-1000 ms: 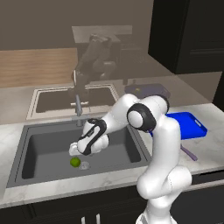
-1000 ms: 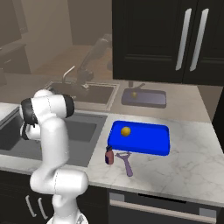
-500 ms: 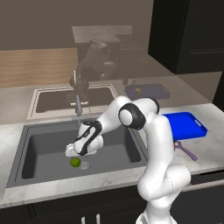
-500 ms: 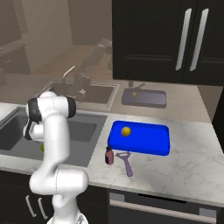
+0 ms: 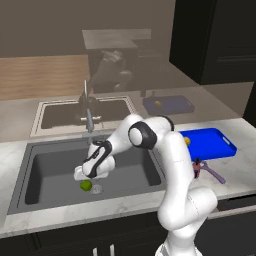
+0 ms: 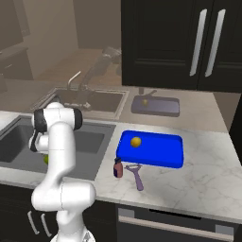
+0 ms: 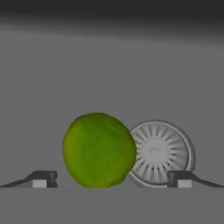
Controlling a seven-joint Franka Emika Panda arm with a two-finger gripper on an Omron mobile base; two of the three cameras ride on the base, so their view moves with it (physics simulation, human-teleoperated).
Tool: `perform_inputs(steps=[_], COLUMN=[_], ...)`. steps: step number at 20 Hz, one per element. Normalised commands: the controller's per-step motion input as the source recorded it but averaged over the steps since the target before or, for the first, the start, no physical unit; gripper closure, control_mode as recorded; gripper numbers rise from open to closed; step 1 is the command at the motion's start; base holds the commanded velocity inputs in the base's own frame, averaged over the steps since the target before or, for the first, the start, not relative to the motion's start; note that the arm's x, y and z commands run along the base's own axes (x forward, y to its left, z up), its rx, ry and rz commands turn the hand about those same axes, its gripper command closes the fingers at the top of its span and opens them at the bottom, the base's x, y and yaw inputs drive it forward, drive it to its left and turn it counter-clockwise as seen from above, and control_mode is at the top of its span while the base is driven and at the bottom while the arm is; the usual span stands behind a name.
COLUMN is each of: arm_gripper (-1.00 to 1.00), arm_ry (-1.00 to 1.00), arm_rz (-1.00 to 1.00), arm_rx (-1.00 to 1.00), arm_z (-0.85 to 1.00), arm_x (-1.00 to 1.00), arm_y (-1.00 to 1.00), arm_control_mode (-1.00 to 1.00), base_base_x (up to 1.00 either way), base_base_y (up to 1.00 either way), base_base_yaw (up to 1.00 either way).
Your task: Pick up all produce items and place them in the sink. Turn on the sink faucet to wash them. Then turn the sink off and put them in the tray.
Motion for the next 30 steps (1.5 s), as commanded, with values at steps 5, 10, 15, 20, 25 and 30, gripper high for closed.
perform_inputs(steps=[5, 10, 15, 20, 25, 30], arm_gripper=[-1.0, -1.0, -1.0, 1.0, 1.0, 1.0], arm_ry=[0.01, 0.02, 0.02, 0.02, -0.01, -0.04], arm_rz=[0.0, 0.0, 0.0, 0.0, 0.0, -0.05], arm_rx=[0.0, 0.0, 0.0, 0.0, 0.0, 0.0], arm_z=[-0.29, -0.21, -0.23, -0.24, 0.09, 0.66], arm_x=[0.07, 0.0, 0.0, 0.0, -0.1, -0.09], arm_y=[0.07, 0.16, 0.2, 0.17, -0.07, -0.4], arm_control_mode=[-1.0, -1.0, -1.0, -1.0, -1.0, -1.0], base_base_x=[0.0, 0.0, 0.0, 0.0, 0.0, 0.0], base_base_y=[0.0, 0.0, 0.0, 0.0, 0.0, 0.0], base_base_yaw=[0.0, 0.0, 0.0, 0.0, 0.0, 0.0])
